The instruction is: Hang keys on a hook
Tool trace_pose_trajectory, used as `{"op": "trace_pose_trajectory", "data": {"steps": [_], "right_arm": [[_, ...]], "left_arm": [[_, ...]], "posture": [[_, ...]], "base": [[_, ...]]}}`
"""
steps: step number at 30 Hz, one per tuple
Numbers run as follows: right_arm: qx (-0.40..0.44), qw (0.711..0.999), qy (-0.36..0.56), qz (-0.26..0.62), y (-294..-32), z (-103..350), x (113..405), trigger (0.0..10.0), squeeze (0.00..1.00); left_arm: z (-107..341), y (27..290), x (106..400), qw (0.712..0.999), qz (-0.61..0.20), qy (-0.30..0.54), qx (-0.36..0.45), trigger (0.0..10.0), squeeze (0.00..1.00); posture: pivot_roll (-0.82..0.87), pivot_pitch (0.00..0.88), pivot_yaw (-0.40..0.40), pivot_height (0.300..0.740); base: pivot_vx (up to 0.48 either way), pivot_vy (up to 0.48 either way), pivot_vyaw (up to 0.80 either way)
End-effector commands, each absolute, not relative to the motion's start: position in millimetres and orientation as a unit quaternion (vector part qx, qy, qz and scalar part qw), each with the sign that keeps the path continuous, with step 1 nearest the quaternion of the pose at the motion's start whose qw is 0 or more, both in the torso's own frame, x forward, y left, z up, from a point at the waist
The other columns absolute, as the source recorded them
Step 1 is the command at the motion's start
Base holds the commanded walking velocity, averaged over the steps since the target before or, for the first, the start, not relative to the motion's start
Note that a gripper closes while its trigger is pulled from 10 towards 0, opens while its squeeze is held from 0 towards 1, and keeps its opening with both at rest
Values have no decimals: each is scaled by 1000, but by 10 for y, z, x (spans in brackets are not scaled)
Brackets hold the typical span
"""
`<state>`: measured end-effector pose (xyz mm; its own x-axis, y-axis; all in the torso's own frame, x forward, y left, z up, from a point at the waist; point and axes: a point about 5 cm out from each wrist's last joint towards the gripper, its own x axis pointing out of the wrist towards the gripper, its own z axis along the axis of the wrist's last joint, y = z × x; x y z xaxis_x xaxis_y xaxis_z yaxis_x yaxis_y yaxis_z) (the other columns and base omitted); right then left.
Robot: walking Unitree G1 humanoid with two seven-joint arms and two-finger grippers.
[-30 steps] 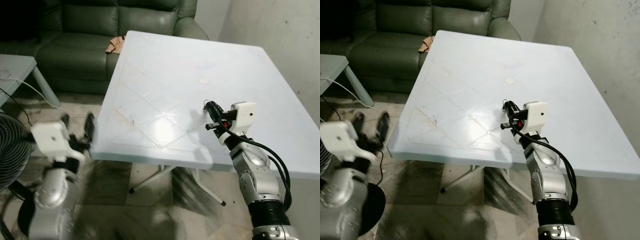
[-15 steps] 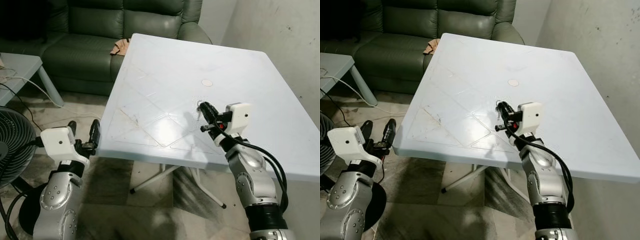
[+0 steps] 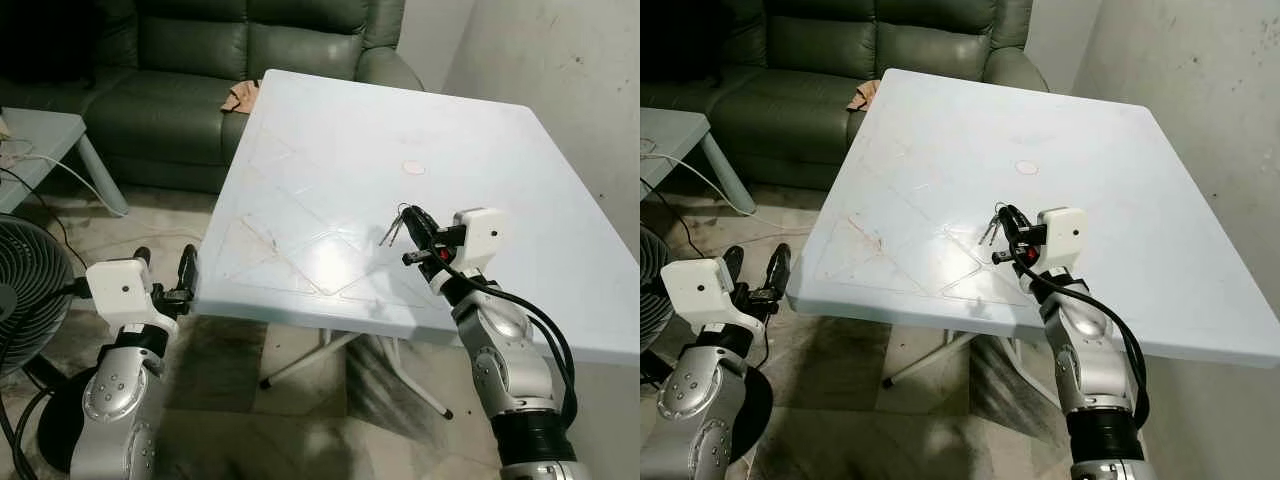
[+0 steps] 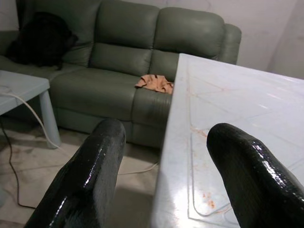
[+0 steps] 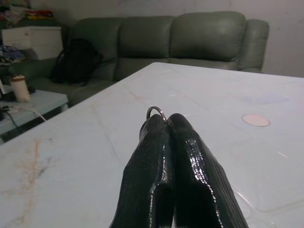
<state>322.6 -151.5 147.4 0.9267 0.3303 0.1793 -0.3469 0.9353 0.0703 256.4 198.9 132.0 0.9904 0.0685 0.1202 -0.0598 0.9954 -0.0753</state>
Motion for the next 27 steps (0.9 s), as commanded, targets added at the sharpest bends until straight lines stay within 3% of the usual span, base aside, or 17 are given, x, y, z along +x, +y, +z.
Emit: {"op": "trace_pose_trajectory", "data": {"steps": [1,27], "right_arm": [[45,983,-79,157,-1579,1431,3214,10000,0],[56,993,-35,97,-1595,1077,3026,10000,0]], "left_arm": [[1299,2005,2568,997,39,-59,-29,10000,0],[1023,2100,2491,994,72,-32,-71,10000,0]], "posture": [[-42,20,-65,732],[-59,0,-52,732]], "base": [[0,0,0],[0,0,0]]}}
